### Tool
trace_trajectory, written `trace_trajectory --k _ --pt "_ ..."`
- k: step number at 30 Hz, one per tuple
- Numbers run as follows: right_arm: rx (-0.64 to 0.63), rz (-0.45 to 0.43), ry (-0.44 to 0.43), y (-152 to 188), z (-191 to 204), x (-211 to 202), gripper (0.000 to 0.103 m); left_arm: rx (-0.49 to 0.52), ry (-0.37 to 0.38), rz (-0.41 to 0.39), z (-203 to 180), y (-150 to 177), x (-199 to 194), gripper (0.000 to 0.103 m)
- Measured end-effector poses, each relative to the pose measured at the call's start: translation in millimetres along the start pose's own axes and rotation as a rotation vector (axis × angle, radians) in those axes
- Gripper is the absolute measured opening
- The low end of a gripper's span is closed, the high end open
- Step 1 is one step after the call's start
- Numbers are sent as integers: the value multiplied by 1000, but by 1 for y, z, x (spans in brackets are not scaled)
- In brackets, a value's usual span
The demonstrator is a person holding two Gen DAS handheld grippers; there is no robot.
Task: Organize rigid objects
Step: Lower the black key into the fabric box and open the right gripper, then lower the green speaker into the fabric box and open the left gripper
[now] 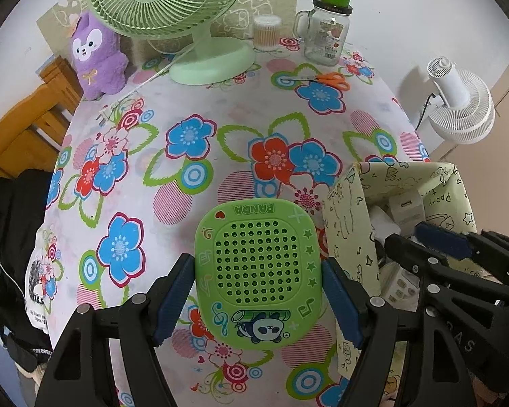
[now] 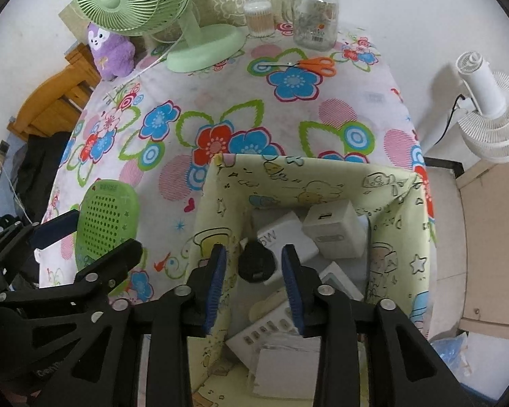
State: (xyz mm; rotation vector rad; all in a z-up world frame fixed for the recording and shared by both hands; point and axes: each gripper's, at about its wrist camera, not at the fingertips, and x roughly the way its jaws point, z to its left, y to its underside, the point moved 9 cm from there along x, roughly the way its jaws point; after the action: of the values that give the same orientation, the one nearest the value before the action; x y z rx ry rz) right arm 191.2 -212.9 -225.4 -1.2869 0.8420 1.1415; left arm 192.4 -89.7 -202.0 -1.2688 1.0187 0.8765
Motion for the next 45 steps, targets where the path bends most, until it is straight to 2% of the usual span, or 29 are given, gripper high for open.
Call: trace_trajectory --k 3,6,17,19,24,28,45 --pt "29 -15 19 1 -11 -4 58 -3 16 -7 -3 -1 -4 77" --pt "62 -27 8 4 -20 -10 60 10 19 -21 -11 -2 -9 77" --pt "90 -93 66 15 -50 -39 61 69 52 -65 -49 -4 -23 77" --pt "98 -105 79 17 -57 -44 63 77 64 -72 -56 -5 -25 77" --pt "100 -133 136 20 -78 -58 76 96 82 -87 -72 -6 -28 77" --pt "107 -149 167 24 -93 -66 79 115 98 -90 -86 -7 -29 77" --pt "230 -100 241 51 -155 -59 86 213 139 -26 -141 -7 5 77"
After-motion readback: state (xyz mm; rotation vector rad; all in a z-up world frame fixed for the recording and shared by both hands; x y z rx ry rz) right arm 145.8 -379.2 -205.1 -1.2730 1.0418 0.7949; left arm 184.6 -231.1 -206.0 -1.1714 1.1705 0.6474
